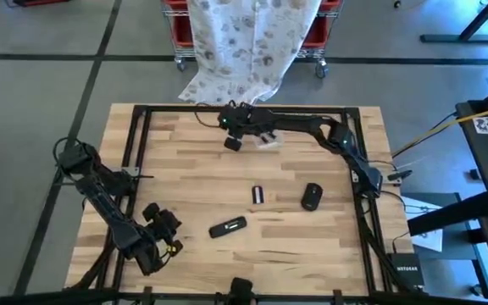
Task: Insert battery
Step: Insert the white battery into the remote control
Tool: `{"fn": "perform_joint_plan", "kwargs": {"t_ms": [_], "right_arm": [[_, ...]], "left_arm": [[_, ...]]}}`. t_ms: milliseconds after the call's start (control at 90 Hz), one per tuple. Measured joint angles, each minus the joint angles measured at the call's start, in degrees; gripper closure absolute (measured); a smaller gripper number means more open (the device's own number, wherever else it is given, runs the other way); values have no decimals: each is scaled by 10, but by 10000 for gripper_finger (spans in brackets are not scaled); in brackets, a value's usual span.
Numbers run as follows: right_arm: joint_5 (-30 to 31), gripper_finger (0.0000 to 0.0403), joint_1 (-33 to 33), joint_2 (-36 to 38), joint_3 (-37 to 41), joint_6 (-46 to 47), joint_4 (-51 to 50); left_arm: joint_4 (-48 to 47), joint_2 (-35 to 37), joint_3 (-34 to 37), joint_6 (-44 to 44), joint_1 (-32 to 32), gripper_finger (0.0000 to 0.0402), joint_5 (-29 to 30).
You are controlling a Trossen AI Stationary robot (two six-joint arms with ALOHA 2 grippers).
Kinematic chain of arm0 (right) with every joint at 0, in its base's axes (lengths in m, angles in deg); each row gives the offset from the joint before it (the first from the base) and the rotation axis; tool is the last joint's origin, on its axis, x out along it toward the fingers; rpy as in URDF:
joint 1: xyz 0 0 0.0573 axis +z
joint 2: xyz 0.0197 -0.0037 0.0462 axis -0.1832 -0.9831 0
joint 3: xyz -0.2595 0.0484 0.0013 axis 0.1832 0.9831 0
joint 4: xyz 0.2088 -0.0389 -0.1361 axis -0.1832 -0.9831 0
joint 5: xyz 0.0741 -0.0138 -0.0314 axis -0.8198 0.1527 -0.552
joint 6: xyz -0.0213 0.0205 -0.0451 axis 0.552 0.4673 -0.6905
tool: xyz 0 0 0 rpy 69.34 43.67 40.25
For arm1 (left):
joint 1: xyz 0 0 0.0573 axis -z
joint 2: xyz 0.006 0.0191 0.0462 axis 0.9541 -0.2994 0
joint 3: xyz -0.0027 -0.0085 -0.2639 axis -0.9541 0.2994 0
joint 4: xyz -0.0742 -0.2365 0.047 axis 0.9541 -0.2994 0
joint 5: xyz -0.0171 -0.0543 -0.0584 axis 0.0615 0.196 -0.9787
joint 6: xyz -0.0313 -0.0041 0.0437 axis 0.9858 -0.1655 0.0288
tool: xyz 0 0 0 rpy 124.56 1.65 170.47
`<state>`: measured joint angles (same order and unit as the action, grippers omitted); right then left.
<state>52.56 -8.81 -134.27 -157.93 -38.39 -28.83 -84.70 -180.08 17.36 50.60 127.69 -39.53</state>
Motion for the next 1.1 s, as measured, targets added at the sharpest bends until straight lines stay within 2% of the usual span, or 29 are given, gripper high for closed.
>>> {"fn": "perform_joint_plan", "kwargs": {"t_ms": [78,144,322,522,589,700,778,844,967,1100], "right_arm": [[33,383,6,-14,-18,-8,-10],[37,398,6,-17,-25,-12,-17],[14,399,7,-17,-27,-34,-15],[-13,402,33,-12,-26,-101,-78],[-13,402,52,2,-25,-86,-117],[8,402,108,53,-8,-54,-167],[48,403,168,97,28,-34,-177],[89,403,221,143,72,-4,-182],[143,403,314,245,162,106,-170],[165,403,420,312,262,233,-112]], "left_arm": [[0,0,0,0,0,402,0],[0,0,0,0,0,402,2],[2,0,0,0,0,401,4],[19,0,0,-7,0,401,12],[17,0,0,2,-4,401,43],[-4,0,0,11,-33,401,153],[-26,0,0,7,-78,401,229],[-45,1,0,-10,-136,401,248],[-45,2,0,-85,-275,398,221],[50,2,0,-308,-442,372,162]]}}
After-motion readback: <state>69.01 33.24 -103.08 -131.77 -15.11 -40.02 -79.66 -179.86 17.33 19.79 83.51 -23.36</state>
